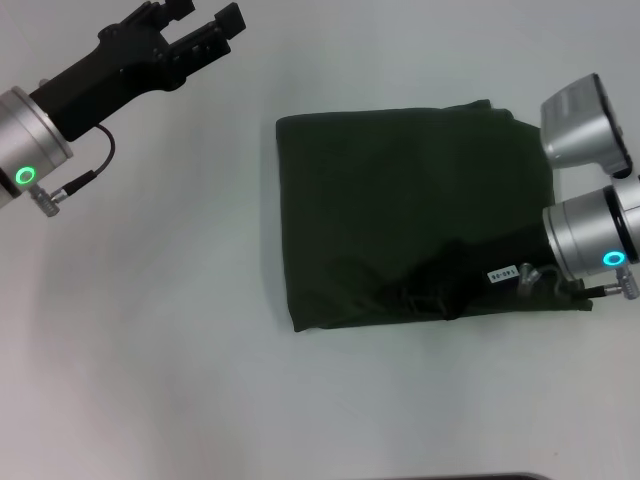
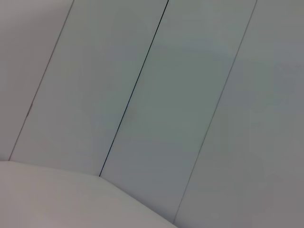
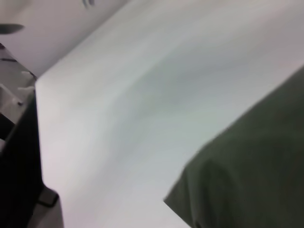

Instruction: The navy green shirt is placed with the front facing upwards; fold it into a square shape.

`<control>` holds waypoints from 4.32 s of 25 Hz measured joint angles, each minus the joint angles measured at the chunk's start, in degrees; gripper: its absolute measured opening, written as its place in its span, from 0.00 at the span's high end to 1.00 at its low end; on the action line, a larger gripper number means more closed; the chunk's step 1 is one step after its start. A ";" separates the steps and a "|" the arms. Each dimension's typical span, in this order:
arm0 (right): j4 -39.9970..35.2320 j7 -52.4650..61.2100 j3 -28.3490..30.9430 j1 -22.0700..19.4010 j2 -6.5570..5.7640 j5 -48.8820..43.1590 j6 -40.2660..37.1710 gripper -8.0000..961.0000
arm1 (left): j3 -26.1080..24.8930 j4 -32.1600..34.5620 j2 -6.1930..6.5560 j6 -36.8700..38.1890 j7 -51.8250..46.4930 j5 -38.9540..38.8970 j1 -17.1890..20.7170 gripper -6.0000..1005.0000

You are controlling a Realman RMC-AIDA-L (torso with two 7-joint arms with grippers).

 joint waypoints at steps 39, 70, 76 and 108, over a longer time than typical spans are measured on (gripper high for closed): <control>-5.59 -0.84 -7.96 -0.34 -0.05 15.17 0.91 0.94 | 0.01 0.01 0.14 0.56 0.04 -1.27 0.85 0.12; -4.16 -12.52 19.80 -17.29 -2.05 15.20 -9.08 0.33 | -0.33 0.14 0.22 4.51 0.52 -1.33 4.94 0.12; -4.11 -12.56 19.90 -17.31 -2.59 15.20 -9.93 0.11 | -0.23 0.03 0.25 4.69 0.27 -1.05 5.15 0.12; -3.45 -14.96 9.72 -15.61 -2.18 15.21 -12.35 0.05 | 15.05 0.61 4.25 15.28 -5.06 4.08 7.21 0.12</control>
